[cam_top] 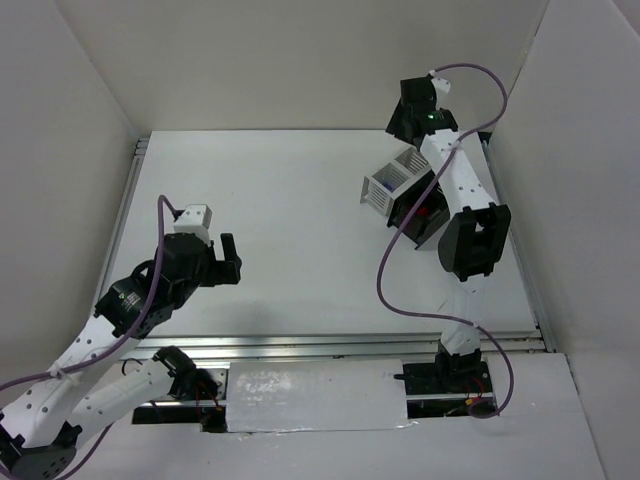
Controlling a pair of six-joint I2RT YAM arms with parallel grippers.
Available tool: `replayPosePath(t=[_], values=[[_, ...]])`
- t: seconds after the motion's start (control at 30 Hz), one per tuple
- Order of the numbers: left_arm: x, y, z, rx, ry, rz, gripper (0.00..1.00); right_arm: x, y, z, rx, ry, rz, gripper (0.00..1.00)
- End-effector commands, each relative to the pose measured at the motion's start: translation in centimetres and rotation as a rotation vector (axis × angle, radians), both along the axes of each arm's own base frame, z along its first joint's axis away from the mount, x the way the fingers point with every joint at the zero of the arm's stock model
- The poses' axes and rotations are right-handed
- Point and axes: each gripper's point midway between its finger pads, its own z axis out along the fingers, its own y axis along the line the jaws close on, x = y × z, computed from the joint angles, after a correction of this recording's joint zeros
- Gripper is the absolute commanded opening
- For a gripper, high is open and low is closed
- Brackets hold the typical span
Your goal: Sort the legos into containers by color
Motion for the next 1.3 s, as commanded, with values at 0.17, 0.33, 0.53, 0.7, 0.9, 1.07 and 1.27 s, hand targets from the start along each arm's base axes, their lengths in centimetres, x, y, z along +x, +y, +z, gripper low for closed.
replayPosePath(t=[0.17,0.33,0.53,0.7,0.9,1.07,1.27], values=[[1.1,-0.6,0.3,0.000,-0.019,-0.038,1.00,-0.9,-1.7,-2.1,-0.038,0.095,-0.004,0.00],[1.3,-0.6,0.3,-0.008,-0.021,-0.046,0.99,-1.2,-2.5,-2.9,-0.057,0.115,-0.020,0.00],[1.5,-0.4,0.2,-0.010,-0.018,-0.042,0.99,-1.9,-2.5,-3.3,-0.041,0.122,-0.006,0.00],[1.5,-0.2,0.1,-0.009,-0.015,-0.034,1.00,-2.1,-2.3,-2.9,-0.031,0.115,0.011,0.00],[1.5,-0.2,0.1,-0.013,-0.017,-0.039,1.00,-2.2,-2.4,-2.6,-0.024,0.111,0.013,0.00],[1.5,-0.3,0.2,-0.014,-0.017,-0.044,0.99,-2.2,-2.5,-2.8,-0.018,0.114,0.015,0.00],[1.5,-0.3,0.2,-0.015,-0.017,-0.045,1.00,-2.2,-2.8,-2.3,-0.013,0.106,0.011,0.00]])
